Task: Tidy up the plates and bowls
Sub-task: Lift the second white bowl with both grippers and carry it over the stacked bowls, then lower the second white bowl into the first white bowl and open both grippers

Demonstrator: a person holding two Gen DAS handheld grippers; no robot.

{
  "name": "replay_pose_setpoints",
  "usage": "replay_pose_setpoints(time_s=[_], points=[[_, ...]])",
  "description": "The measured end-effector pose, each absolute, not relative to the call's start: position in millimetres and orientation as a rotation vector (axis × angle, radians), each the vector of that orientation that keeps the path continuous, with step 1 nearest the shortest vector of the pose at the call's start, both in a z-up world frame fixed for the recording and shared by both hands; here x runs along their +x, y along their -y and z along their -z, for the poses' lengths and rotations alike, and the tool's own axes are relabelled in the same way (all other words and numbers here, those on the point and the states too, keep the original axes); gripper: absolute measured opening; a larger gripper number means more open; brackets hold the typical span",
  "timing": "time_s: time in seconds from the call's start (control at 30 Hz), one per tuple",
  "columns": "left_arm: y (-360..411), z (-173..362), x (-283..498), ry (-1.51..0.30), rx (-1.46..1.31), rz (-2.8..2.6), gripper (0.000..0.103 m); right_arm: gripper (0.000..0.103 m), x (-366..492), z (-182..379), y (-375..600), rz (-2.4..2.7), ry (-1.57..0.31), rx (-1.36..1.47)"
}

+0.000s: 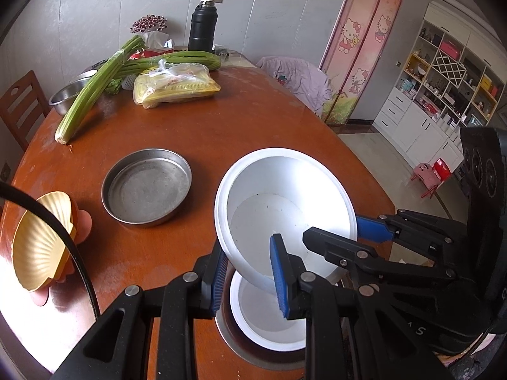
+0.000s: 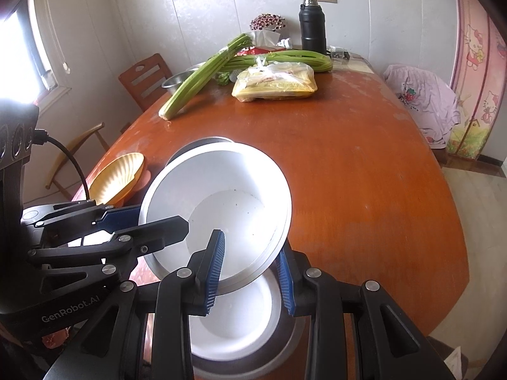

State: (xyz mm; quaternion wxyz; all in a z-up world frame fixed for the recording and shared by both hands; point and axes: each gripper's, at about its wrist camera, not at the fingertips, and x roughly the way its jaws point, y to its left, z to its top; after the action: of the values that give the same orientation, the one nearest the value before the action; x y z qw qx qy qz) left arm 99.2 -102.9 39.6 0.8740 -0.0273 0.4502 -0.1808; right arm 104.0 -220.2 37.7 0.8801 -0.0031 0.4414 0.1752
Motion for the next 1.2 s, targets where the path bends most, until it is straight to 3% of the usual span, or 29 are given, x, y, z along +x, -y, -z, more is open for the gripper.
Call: replay_pose_setpoints(time_s=[1.2], points=[[110, -10, 54, -0.981, -0.029, 0.353, 0.026, 0.034, 56, -12, 222, -0.382, -0.946, -0.032]])
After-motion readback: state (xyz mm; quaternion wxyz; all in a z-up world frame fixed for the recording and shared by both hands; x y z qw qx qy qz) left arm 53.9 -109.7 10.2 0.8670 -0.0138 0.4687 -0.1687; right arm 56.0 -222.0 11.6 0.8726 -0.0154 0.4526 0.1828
